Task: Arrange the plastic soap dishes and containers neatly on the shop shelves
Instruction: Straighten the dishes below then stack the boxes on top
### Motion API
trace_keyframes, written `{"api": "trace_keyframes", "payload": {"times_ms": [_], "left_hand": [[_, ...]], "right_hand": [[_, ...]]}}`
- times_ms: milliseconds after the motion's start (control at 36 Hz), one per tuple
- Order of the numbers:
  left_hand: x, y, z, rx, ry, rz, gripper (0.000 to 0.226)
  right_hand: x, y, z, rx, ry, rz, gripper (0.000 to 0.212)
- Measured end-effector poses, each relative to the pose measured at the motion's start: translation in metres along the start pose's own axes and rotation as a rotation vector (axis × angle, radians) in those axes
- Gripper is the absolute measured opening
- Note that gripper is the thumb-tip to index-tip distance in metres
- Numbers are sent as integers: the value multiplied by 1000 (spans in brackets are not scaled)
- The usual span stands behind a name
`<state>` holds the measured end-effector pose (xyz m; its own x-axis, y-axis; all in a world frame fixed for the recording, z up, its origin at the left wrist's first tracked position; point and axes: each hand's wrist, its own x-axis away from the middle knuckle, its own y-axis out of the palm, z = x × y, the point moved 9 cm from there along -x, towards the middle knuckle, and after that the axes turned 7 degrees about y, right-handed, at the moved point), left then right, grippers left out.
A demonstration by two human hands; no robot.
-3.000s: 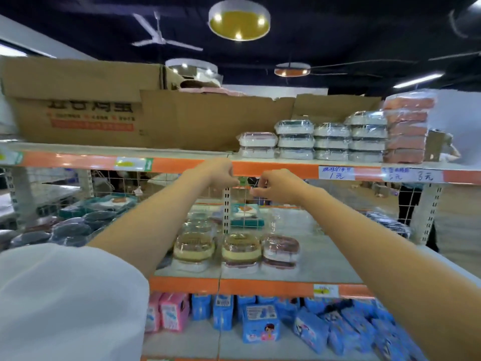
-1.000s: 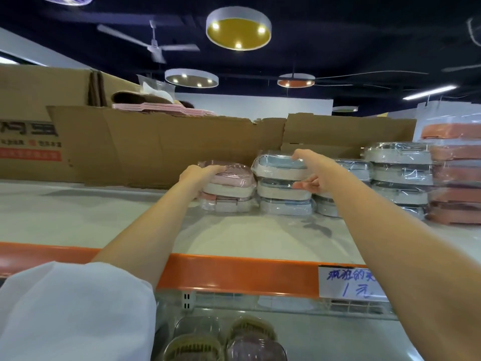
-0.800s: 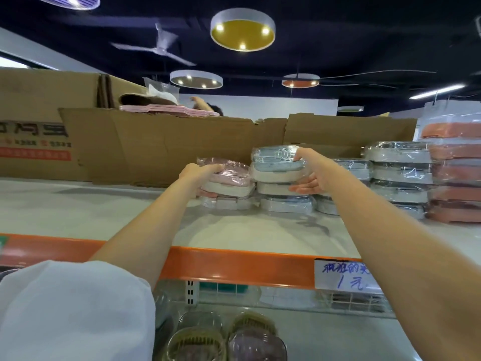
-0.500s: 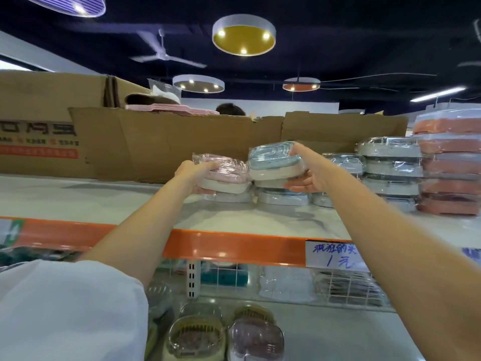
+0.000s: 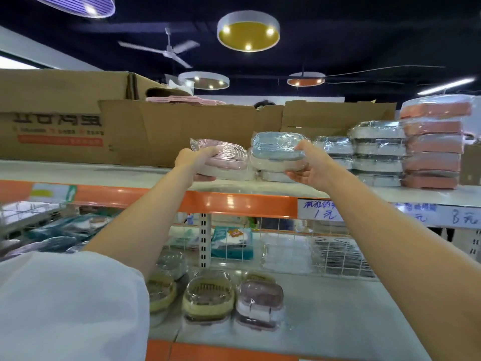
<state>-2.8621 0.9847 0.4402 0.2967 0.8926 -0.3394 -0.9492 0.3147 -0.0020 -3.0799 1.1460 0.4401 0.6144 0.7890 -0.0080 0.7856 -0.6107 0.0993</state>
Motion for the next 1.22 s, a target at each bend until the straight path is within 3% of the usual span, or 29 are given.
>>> {"api": "trace_keyframes", "payload": {"times_ms": [83,250,361,444,583,694,778,944,1028,1111,1222], "left_hand": [[12,-11,3,6,10,1,55],[39,-36,-4,12,43,-19,77],[61,-44,-5,99,59,-29,63],[83,-51,-3,80,66,-17,65],[114,-57,-19,149,17,-104,77],[136,-61,-39,136,-24,-156,60],[146,-58,-52,195,-59,-183,50],[155,-57,-73,183,-126,-265,83],[156,-50,-82,155,-154,-356,74],[160,-41,-96,107,-180,-458,33],[164,-33,-133,57,-279,-496,55]], "right_hand": [[21,4,1,2,-8,-12,14],[65,12,20,27,-6,-10,22],[95,16,39,18,38,24,39],[118,19,51,10,50,14,42],[150,16,74,-13,79,17,32],[166,13,92,-19,103,44,14],[174,8,106,5,133,60,22],[181,-7,130,73,155,60,10],[178,-12,145,90,183,54,10],[169,-12,163,115,209,41,9],[151,-17,194,160,258,34,12]]}}
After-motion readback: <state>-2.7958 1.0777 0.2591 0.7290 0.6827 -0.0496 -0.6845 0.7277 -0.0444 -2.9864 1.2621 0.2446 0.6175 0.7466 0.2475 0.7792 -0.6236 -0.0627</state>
